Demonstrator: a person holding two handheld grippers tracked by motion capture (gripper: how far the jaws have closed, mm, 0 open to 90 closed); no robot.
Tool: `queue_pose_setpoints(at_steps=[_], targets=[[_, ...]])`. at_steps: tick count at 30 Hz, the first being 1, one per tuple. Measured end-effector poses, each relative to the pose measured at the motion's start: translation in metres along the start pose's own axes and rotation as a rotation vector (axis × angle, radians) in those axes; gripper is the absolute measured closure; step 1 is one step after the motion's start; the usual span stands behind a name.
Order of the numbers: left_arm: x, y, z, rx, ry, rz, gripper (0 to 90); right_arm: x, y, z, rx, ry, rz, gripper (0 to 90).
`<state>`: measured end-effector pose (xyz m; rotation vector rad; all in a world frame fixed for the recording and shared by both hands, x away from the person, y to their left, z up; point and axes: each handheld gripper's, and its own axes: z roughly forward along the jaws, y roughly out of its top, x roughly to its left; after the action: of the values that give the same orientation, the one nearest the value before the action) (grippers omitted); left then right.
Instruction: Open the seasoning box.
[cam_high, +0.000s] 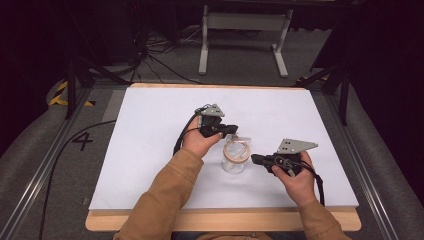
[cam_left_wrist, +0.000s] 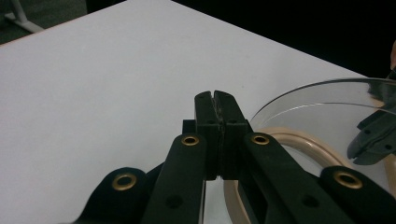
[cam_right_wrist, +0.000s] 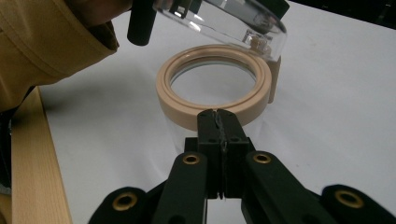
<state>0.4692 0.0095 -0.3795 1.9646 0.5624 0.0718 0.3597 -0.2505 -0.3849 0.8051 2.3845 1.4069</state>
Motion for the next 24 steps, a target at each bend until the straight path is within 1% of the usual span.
queue_pose_setpoints(at_steps=[2, 3, 7, 8, 10, 11, 14, 16, 17, 19, 20, 21, 24], targets=[[0.000, 0.000, 0.000, 0.001, 0.001, 0.002, 89.6, 0.000, 0.003, 0.000, -0.019, 0.006, 0.006, 90.0], [0.000, 0.000, 0.000, -0.001, -0.001, 0.000, 89.7, 0.000, 0.004, 0.000, -0.023, 0.008, -0.001, 90.0], [0.001, 0.000, 0.000, -0.005, -0.002, 0.000, 89.7, 0.000, 0.009, 0.002, -0.035, 0.015, -0.005, 90.0], [0.001, 0.000, 0.000, -0.007, -0.002, 0.003, 89.7, 0.000, 0.011, 0.004, -0.053, 0.026, -0.003, 90.0], [0.001, 0.000, 0.000, -0.010, -0.002, 0.002, 89.7, 0.000, 0.012, 0.005, -0.060, 0.036, 0.003, 90.0], [0.001, -0.001, 0.000, -0.010, -0.007, -0.003, 89.6, 0.000, 0.012, 0.007, -0.069, 0.048, 0.002, 90.0], [0.001, -0.001, 0.000, -0.006, -0.008, -0.001, 89.6, 0.000, 0.010, 0.010, -0.101, 0.058, -0.016, 90.0], [0.002, -0.001, 0.000, -0.001, -0.012, 0.001, 89.6, -0.001, 0.009, 0.011, -0.103, 0.055, -0.024, 90.0], [0.002, -0.001, 0.000, -0.003, -0.012, 0.000, 89.6, -0.002, 0.006, 0.013, -0.121, 0.053, -0.027, 90.0], [0.002, -0.001, 0.000, -0.004, -0.012, -0.005, 89.6, -0.002, 0.004, 0.013, -0.140, 0.054, -0.024, 90.0], [0.002, -0.001, 0.000, -0.004, -0.012, -0.005, 89.6, -0.002, 0.004, 0.013, -0.140, 0.054, -0.024, 90.0], [0.002, -0.001, 0.000, -0.004, -0.012, -0.005, 89.6, -0.003, 0.003, 0.013, -0.160, 0.056, -0.021, 90.0], [0.002, -0.001, 0.000, -0.004, -0.012, 0.000, 89.6, -0.004, 0.002, 0.013, -0.169, 0.055, -0.016, 90.0]])
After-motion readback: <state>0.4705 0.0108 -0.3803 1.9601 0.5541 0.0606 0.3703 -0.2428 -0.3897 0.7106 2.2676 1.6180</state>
